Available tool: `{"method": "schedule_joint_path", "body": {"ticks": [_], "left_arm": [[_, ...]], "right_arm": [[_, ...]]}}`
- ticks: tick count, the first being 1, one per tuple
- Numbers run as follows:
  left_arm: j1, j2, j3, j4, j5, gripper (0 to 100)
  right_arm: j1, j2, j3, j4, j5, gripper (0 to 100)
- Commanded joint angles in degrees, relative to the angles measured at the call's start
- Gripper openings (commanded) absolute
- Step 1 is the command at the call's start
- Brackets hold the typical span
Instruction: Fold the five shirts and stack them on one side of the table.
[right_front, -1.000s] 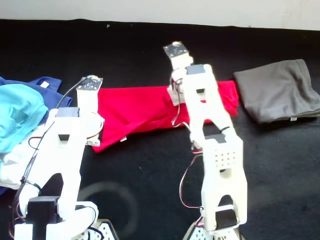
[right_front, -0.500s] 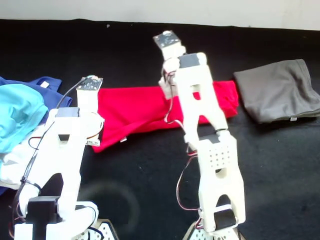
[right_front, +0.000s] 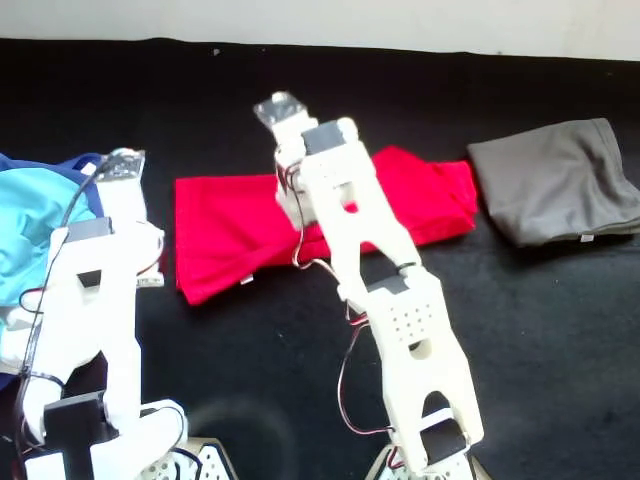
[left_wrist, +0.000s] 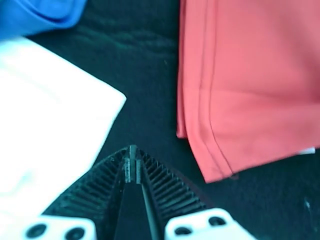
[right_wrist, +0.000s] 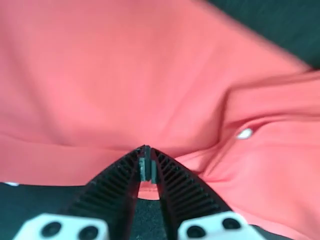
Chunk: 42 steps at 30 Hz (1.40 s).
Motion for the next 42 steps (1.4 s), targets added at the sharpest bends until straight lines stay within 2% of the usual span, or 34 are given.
{"method": "schedule_joint_path", "body": {"ticks": [1,8,16,20,24,27,30,33,37,42], "left_arm": [[-0.66,-1.45,-0.22,-2.73,-0.18,1],[-0.31,-1.36,-0.22,-5.80,-0.09,1],[4.09,-1.36,-0.40,-5.80,0.18,1],[4.62,-1.10,-0.40,-7.03,0.18,11],[4.26,6.46,-3.91,-8.97,0.18,16],[4.62,15.78,-12.26,-5.80,2.73,16],[4.44,22.90,-22.11,1.05,8.26,16],[4.97,27.47,-29.85,5.19,8.70,16],[5.58,32.31,-36.00,6.68,8.70,16],[7.25,37.58,-39.34,6.95,8.79,16]], "right_arm": [[-0.48,-0.48,2.07,0.40,-0.53,0.6],[-0.48,-0.48,-1.80,7.34,-0.26,0.6],[0.04,-1.98,-22.02,10.77,-0.53,0.6],[1.27,-6.29,-24.75,10.77,-0.62,0.9],[4.79,-11.91,-24.57,10.86,-0.62,6.3],[8.04,-17.01,-24.22,10.86,-0.62,12.9],[9.80,-24.22,-16.84,10.86,-0.62,12.9],[9.98,-33.19,-2.77,10.77,-0.35,12.9],[10.24,-45.05,13.14,10.59,-0.18,12.9],[13.93,-57.54,25.54,10.42,-0.18,11.5]]}}
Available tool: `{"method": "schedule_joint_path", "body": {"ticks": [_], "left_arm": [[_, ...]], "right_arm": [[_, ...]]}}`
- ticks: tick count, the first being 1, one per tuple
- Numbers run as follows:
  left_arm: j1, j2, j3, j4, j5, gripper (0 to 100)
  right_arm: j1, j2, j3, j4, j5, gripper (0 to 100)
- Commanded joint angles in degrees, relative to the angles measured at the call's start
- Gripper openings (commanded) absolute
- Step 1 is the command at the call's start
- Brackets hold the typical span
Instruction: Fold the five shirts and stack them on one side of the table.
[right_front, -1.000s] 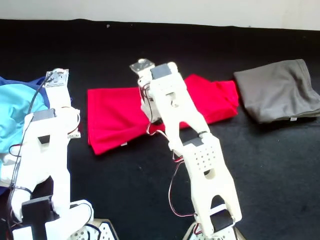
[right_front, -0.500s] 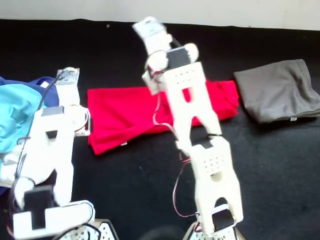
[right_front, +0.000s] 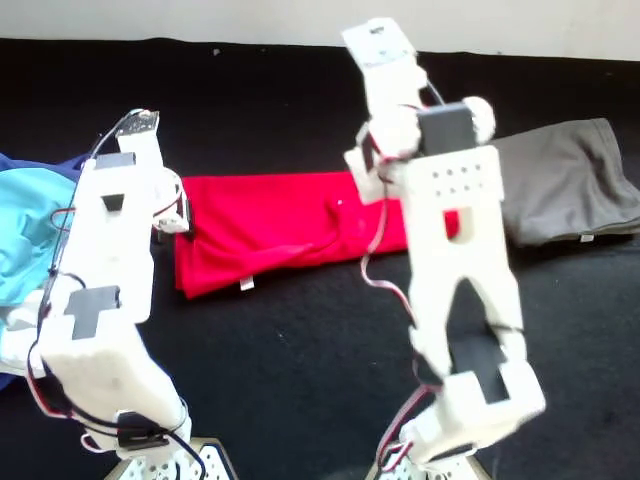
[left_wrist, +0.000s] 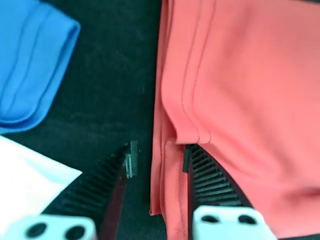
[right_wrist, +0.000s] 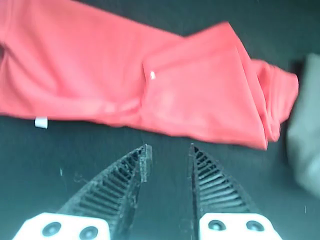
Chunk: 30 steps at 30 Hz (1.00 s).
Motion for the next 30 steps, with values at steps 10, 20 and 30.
{"method": "schedule_joint_path", "body": {"ticks": [10,20,30], "left_arm": [[2.42,5.93,-3.38,1.05,0.53,16],[-0.57,5.85,-3.56,3.25,0.18,1],[-10.42,6.29,-22.55,15.91,-3.96,1]], "right_arm": [[12.18,-19.82,16.48,0.40,3.87,11.5],[12.18,-24.13,16.57,0.40,3.87,11.5],[21.85,-37.93,33.63,-1.54,4.13,11.5]]}}
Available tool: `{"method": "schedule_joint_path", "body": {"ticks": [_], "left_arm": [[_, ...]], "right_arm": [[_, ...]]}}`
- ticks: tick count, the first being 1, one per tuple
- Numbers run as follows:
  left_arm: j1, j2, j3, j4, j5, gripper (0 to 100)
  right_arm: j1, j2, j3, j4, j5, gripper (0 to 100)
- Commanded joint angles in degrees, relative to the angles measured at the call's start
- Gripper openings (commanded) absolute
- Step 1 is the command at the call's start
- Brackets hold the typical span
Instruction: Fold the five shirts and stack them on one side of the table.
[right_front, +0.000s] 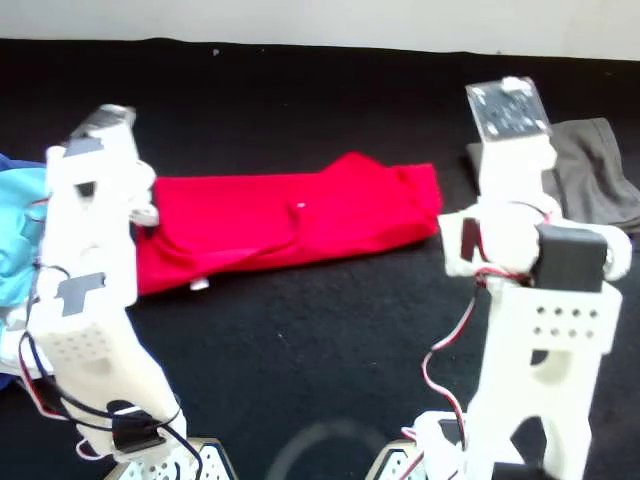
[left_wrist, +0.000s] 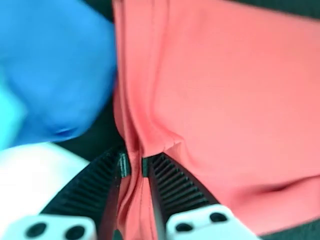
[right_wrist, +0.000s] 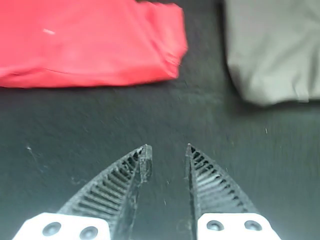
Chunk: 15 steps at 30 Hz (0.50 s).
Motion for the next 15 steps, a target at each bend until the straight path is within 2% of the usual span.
{"method": "schedule_joint_path", "body": {"ticks": [1,6,10,13,15], "left_arm": [[-2.42,-0.31,-9.80,5.80,-0.88,1],[-0.75,-0.22,-19.56,15.12,-0.88,1],[3.56,-0.75,-24.40,22.77,-0.88,1],[7.96,-0.75,-28.09,27.43,-0.62,1],[11.21,-0.84,-29.67,28.75,-0.62,1]], "right_arm": [[7.25,-6.55,9.36,-3.03,0.79,11.5],[18.95,-16.48,31.08,-13.67,0.97,11.5],[26.95,-25.80,48.66,-21.76,5.80,10.7],[29.93,-34.24,57.45,-25.63,6.68,0.2],[30.73,-39.43,61.67,-26.68,6.77,1.4]]}}
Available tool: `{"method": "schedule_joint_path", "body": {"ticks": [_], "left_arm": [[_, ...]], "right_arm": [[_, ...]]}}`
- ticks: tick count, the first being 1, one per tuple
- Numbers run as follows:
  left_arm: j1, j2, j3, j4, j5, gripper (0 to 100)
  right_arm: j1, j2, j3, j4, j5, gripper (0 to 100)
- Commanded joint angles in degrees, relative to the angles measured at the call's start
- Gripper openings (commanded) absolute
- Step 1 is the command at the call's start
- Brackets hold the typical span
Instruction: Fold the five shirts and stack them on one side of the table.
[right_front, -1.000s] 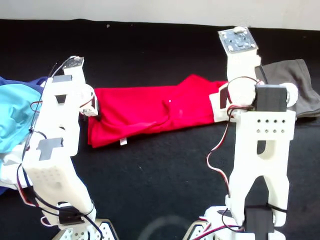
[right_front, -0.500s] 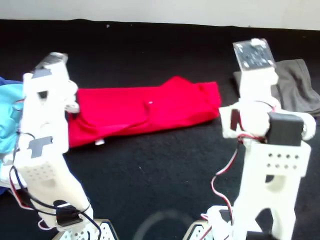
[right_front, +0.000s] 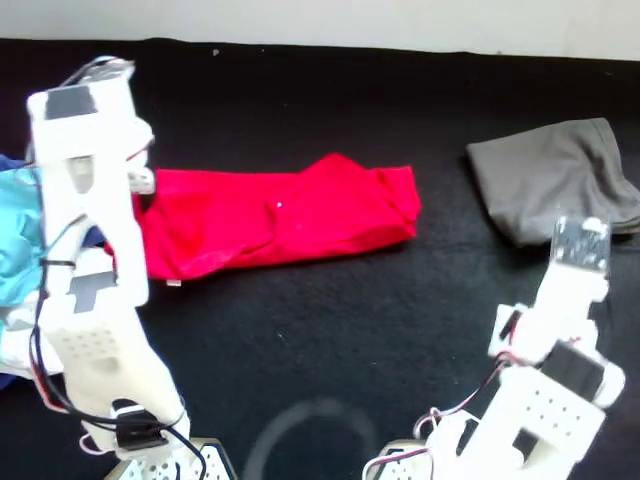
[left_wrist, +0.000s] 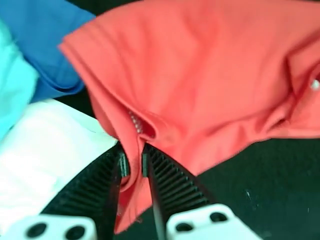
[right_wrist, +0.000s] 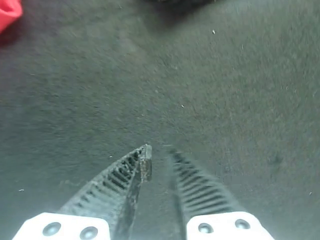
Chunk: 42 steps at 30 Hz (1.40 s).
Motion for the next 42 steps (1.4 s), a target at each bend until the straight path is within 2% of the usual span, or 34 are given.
{"method": "schedule_joint_path", "body": {"ticks": [1,6,13,20,28,36,42], "left_arm": [[6.20,-0.84,-4.35,2.90,-0.09,1],[13.67,-0.84,-6.29,2.99,0.00,1],[24.40,-0.84,-7.08,2.90,-0.09,1],[33.71,-0.13,-17.27,1.93,-0.44,1],[44.09,4.09,-17.71,-12.48,-0.44,1],[45.58,14.64,-17.80,-26.73,-0.44,1],[47.69,15.60,-17.80,-29.98,-0.44,3]], "right_arm": [[2.07,-9.54,7.25,-2.86,0.79,0.5],[2.15,-17.45,18.42,-5.93,0.79,0.6],[2.15,-22.55,38.90,-22.64,0.79,0.6],[2.15,-27.03,46.55,-23.87,0.70,0.6],[2.07,-32.57,48.48,-21.76,0.79,0.6],[2.07,-32.75,48.48,-21.67,0.53,0.6],[2.07,-32.75,48.48,-21.67,0.53,0.6]]}}
